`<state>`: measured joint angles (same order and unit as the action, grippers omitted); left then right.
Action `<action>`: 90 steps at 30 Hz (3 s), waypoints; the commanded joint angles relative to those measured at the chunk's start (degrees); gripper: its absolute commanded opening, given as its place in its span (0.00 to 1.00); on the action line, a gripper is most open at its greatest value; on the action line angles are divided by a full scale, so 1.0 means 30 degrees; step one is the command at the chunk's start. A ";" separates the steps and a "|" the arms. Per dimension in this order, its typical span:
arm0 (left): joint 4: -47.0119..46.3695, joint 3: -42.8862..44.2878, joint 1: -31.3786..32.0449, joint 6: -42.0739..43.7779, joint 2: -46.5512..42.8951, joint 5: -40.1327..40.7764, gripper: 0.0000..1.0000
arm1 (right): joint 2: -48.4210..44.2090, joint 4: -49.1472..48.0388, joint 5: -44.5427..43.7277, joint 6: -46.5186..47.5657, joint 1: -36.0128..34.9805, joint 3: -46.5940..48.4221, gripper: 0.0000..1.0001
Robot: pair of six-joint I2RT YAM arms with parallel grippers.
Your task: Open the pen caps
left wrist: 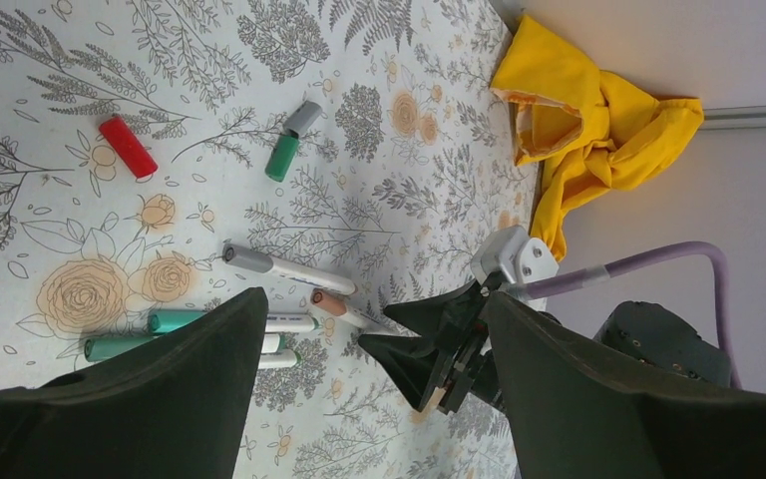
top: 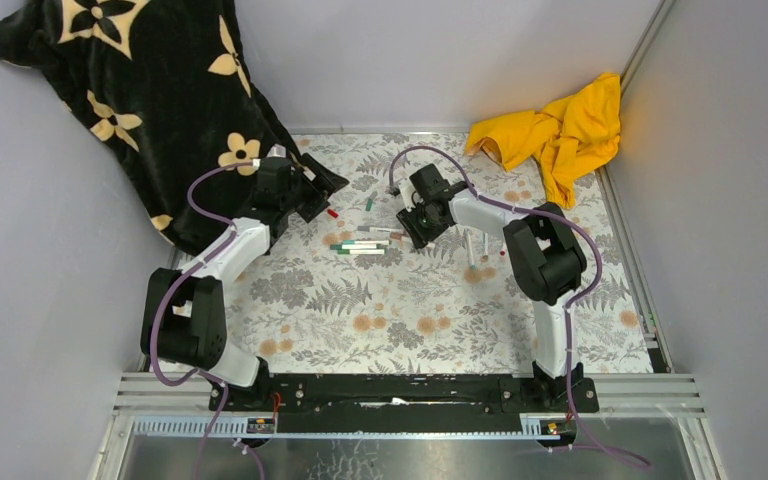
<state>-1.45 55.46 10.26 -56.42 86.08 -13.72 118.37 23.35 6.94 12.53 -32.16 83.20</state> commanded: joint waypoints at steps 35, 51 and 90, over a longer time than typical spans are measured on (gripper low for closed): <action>-0.2622 0.0432 0.2708 0.0054 0.2994 -0.2601 0.88 | -0.5487 -0.1553 0.4849 -0.3741 -0.0864 -0.2143 0.00; -0.2856 0.1282 0.4139 -0.0761 0.3935 -0.1653 0.76 | -0.6053 -0.2334 0.5106 -0.4061 -0.1035 -0.2142 0.00; -0.3085 0.1552 0.4811 -0.0871 0.3725 -0.0552 0.00 | -0.6941 -0.2926 0.4549 -0.4061 -0.1019 -0.2765 0.10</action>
<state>-7.31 59.48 24.25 -60.66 98.74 -16.49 101.51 17.04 20.45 0.69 -34.76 75.42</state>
